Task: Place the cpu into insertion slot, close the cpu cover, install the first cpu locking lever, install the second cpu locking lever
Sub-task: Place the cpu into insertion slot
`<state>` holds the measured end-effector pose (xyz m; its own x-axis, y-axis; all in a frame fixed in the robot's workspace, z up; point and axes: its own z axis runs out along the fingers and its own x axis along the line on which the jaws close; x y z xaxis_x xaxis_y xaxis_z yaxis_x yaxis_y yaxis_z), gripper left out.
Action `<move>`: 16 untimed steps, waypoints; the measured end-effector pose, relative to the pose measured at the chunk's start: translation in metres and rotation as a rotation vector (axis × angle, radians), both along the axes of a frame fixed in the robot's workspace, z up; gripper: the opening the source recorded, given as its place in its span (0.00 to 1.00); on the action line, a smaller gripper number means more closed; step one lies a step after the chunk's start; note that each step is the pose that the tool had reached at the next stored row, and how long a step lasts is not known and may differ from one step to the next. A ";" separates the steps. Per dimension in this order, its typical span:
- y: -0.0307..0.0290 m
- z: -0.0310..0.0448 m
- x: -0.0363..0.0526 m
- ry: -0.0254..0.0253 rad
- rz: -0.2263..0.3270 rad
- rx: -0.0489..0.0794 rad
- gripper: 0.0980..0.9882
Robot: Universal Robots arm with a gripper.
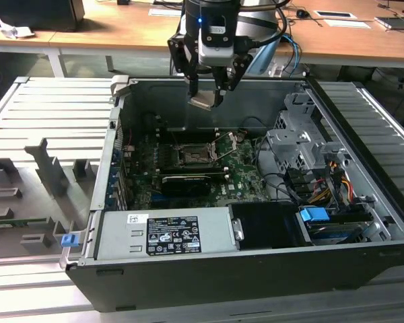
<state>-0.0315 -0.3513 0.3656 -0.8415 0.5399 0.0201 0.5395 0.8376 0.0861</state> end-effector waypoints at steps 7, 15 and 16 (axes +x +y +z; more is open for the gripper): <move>0.0000 -0.0006 0.0000 0.0001 -0.067 0.000 0.48; 0.0000 -0.0015 0.0000 0.0000 -0.125 0.000 0.48; 0.0000 -0.0015 0.0000 0.0000 -0.131 0.000 0.48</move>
<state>-0.0315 -0.3513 0.3640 -0.7634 0.6456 0.0201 0.6446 0.7597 0.0860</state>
